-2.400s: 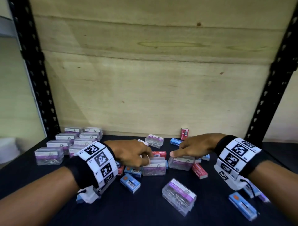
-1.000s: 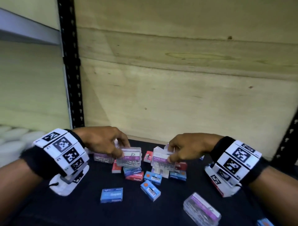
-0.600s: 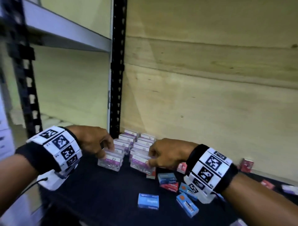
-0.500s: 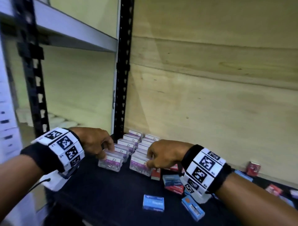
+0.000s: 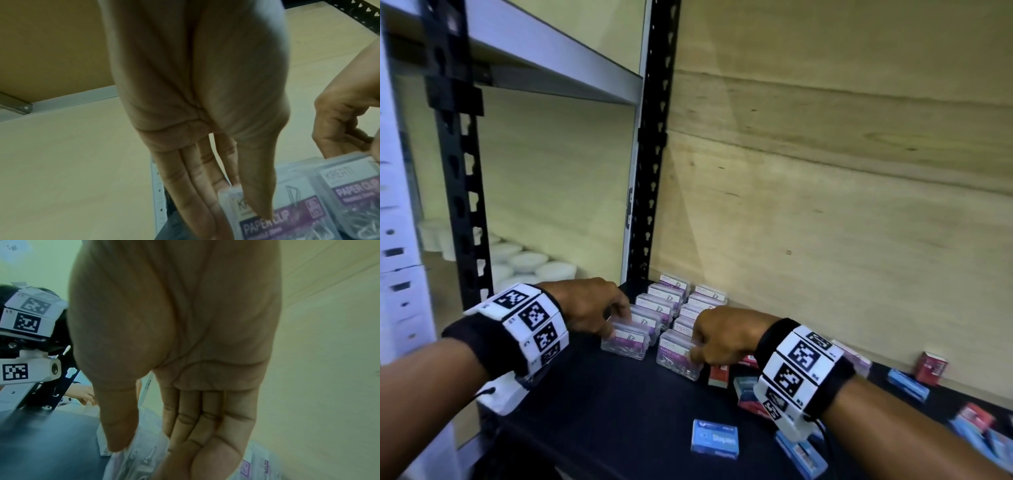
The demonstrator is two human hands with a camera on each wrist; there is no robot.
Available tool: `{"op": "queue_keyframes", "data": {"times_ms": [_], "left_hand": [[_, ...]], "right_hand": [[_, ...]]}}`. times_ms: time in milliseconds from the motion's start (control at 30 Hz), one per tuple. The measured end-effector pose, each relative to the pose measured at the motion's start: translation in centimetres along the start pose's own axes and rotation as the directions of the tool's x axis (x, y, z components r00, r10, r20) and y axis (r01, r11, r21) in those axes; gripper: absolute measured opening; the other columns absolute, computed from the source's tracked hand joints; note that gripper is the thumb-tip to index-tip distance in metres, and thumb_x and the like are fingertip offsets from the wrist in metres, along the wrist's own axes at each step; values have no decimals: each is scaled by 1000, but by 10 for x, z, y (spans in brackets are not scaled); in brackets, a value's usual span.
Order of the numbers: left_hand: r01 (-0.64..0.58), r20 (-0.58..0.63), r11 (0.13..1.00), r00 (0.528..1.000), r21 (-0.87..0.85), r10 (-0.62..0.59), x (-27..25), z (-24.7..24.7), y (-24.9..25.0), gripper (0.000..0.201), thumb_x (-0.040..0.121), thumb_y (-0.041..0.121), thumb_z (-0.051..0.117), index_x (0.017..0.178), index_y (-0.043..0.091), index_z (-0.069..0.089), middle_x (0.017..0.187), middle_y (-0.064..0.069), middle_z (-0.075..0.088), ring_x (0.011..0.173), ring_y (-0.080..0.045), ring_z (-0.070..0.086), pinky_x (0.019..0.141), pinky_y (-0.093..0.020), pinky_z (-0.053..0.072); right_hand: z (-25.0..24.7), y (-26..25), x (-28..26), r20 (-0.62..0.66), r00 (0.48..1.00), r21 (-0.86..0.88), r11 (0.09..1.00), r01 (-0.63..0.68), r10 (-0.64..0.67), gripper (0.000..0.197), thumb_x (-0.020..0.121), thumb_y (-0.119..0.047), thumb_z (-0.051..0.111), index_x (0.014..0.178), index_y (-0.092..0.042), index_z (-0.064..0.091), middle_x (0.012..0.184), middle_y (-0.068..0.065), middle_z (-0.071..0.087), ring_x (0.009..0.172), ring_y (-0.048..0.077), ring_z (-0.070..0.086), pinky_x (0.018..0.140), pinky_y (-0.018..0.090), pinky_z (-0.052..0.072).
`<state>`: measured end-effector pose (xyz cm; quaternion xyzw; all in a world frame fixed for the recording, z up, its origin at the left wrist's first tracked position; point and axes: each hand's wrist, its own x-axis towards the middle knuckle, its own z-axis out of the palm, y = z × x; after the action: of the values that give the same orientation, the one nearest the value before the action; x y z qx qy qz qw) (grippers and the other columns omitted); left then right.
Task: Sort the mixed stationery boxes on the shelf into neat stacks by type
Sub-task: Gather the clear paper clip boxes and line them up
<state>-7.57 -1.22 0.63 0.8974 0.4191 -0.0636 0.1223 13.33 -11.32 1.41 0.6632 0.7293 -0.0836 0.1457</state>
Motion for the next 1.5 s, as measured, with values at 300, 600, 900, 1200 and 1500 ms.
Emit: {"op": "queue_keyframes", "data": {"times_ms": [300, 600, 900, 1200, 1500], "left_hand": [[48, -79, 995, 996, 89, -41, -3, -8, 3, 34, 82, 24, 75, 110, 33, 60, 108, 15, 60, 93, -2, 56, 76, -13, 43], [-173, -113, 970, 975, 168, 194, 4, -38, 105, 27, 85, 38, 71, 110, 32, 63, 102, 17, 61, 87, -3, 58, 75, -20, 48], [-437, 49, 872, 898, 220, 438, 60, -24, 244, 30, 90, 40, 64, 116, 28, 63, 108, 9, 64, 88, -11, 60, 77, -26, 47], [-522, 80, 793, 847, 314, 525, 109, 5, 315, 30, 94, 31, 61, 124, 24, 62, 123, 4, 62, 106, -19, 59, 83, -25, 40], [-524, 78, 752, 837, 400, 542, 141, 23, 327, 44, 95, 22, 61, 137, 24, 50, 139, -2, 51, 124, -22, 50, 100, -33, 41]], "right_hand": [[-5, 15, -22, -78, 997, 113, 994, 10, -1, 38, 96, -43, 59, 120, -14, 65, 114, 3, 69, 101, 21, 62, 90, 35, 51], [-5, 96, -92, -62, 979, 158, 970, -185, 196, 32, 94, -49, 59, 108, -21, 67, 102, -5, 70, 91, 15, 63, 77, 30, 49], [39, 162, -185, 16, 934, 238, 906, -351, 358, 29, 90, -49, 63, 98, -22, 67, 84, -8, 67, 74, 11, 59, 72, 28, 48], [78, 156, -209, 260, 891, 352, 823, -446, 372, 48, 86, -61, 62, 108, -18, 67, 94, 1, 72, 77, 12, 63, 78, 29, 52], [88, 126, -212, 399, 848, 255, 847, -467, 348, 75, 69, -75, 68, 115, -15, 66, 111, 5, 71, 84, 17, 59, 75, 31, 50]]}}
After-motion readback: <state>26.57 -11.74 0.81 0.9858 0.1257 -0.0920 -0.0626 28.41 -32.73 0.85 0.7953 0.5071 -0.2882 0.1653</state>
